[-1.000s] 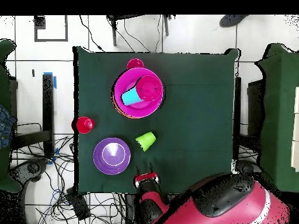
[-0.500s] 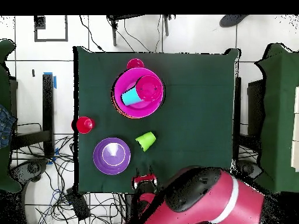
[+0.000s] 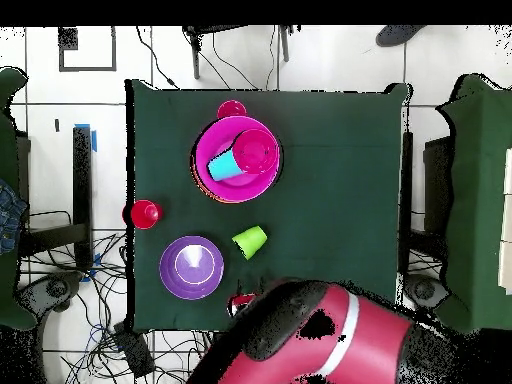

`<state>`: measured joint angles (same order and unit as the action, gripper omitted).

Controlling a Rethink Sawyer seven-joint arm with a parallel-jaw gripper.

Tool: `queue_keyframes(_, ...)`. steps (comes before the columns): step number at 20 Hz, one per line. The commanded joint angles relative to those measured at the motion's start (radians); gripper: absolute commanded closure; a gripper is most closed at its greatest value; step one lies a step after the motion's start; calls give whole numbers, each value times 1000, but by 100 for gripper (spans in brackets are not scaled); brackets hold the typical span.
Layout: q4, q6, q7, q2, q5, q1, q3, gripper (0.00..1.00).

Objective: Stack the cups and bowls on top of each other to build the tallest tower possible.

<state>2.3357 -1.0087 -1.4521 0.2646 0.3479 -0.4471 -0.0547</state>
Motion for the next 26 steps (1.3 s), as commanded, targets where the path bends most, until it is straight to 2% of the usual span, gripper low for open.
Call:
queue_keyframes(1, -188, -13, -186, -18, -108, 69, 24, 0)
queue_keyframes(7, -224, 12, -218, -18, -136, 110, 17, 0)
queue_keyframes(19, -166, 98, -286, 60, -182, 209, 0, 0)
queue_keyframes(26, -180, 108, -312, 60, -169, 222, -24, 0)
